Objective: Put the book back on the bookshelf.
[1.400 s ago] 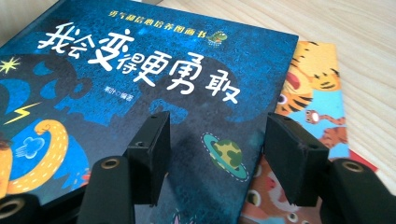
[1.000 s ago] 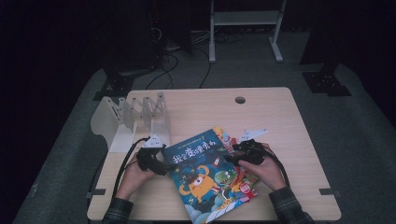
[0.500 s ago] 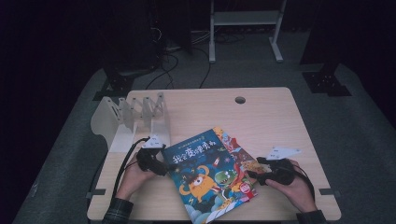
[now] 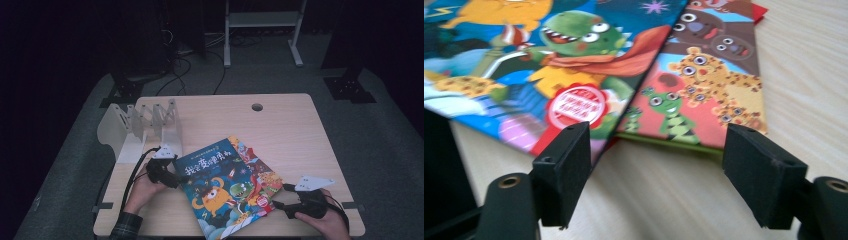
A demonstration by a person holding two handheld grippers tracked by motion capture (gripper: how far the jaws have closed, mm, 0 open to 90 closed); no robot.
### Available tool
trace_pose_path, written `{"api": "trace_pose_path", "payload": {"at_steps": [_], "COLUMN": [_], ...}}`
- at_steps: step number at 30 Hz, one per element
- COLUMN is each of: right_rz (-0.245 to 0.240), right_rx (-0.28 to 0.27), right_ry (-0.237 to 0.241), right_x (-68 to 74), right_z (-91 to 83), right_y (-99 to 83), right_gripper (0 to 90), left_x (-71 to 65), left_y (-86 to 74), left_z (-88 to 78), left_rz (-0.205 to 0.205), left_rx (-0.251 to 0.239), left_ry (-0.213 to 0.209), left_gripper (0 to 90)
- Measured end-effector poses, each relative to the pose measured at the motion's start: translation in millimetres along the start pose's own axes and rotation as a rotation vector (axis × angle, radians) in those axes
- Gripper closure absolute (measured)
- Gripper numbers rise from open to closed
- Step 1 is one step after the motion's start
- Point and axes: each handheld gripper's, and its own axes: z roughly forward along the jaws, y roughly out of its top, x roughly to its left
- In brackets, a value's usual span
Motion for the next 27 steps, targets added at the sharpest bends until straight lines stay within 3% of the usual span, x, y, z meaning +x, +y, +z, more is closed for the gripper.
{"api": "trace_pose_path", "payload": {"at_steps": [7, 11, 17, 23, 27], "right_rz": [-0.013, 0.003, 0.021, 0.03, 0.039], "right_rx": [0.001, 0.005, -0.003, 0.005, 0.0], "right_ry": [0.005, 0.013, -0.056, -0.136, -0.164], "right_x": [10.1, 7.0, -6.0, -20.1, -27.4], "right_z": [-3.8, 1.6, 3.0, 8.8, 12.1], "right_y": [-7.6, -7.9, -4.5, 4.7, 12.7], "right_gripper": [25.9, 23.9, 25.4, 26.2, 26.6], "left_x": [0.0, -1.3, -3.5, -7.7, -9.2], "left_y": [0.1, 0.3, 0.8, 1.3, 1.5], "left_z": [0.0, -0.4, 1.9, 3.1, 2.5], "left_rz": [0.0, 0.005, 0.004, 0.011, 0.022], "left_rx": [0.001, 0.006, 0.015, 0.02, 0.026], "left_ry": [0.0, -0.01, -0.057, -0.081, -0.084], "left_gripper": [0.0, 0.0, 0.0, 0.0, 0.0]}}
